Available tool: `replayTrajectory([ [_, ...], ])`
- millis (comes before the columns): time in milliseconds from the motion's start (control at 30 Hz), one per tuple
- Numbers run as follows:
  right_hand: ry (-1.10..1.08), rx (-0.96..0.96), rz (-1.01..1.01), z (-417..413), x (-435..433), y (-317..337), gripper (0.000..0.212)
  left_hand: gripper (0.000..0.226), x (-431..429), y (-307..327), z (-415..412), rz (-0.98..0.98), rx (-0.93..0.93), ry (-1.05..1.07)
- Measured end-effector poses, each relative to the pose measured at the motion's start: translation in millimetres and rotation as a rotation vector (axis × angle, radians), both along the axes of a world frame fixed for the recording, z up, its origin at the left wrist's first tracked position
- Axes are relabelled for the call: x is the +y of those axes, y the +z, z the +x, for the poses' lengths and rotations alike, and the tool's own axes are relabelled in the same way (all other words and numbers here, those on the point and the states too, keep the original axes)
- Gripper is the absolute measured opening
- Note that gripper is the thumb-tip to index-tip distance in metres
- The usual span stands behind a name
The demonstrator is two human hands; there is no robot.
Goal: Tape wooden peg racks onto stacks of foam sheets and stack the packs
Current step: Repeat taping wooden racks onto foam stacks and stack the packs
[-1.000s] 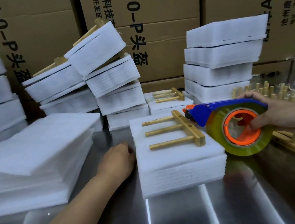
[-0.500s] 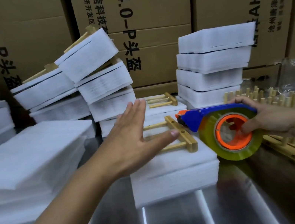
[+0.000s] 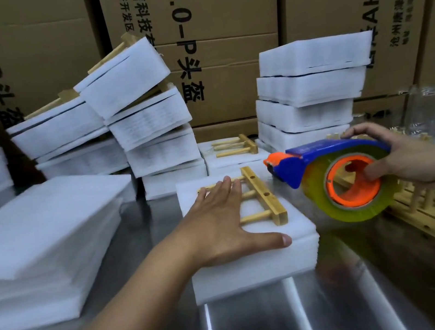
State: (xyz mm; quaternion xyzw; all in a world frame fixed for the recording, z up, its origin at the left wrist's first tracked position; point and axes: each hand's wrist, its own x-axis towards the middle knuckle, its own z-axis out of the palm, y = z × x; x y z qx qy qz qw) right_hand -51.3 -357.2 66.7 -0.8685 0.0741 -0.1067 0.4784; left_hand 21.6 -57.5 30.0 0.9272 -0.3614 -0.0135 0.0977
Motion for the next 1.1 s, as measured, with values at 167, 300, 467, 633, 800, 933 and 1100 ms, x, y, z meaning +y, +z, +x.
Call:
replayTrajectory([
  [167, -0.003, -0.071, -0.117, -7, 5, 19, 0.065, 0.122, 5, -4, -3, -0.127, -0.028, -0.015],
  [300, -0.038, -0.078, -0.086, -9, 12, 8, 0.064, 0.109, 14, -10, -4, -0.71, -0.033, 0.153],
  [467, -0.122, -0.123, -0.017, -5, 18, -9, 0.067, 0.086, 48, -10, 39, -0.693, 0.341, 0.59],
  [633, -0.126, -0.088, 0.042, -4, 27, -18, 0.064, 0.079, 48, -20, 42, -0.745, 0.621, 0.487],
  [800, -0.125, -0.072, 0.063, -6, 27, -20, 0.065, 0.071, 46, -20, 48, -0.934, 0.789, 0.579],
  [933, -0.116, -0.05, 0.063, -8, 26, -21, 0.068, 0.069, 47, -19, 53, -1.049, 0.913, 0.572],
  [1100, -0.109, -0.041, 0.087, -9, 25, -22, 0.07, 0.067, 45, -20, 61, -1.107, 0.967, 0.622],
])
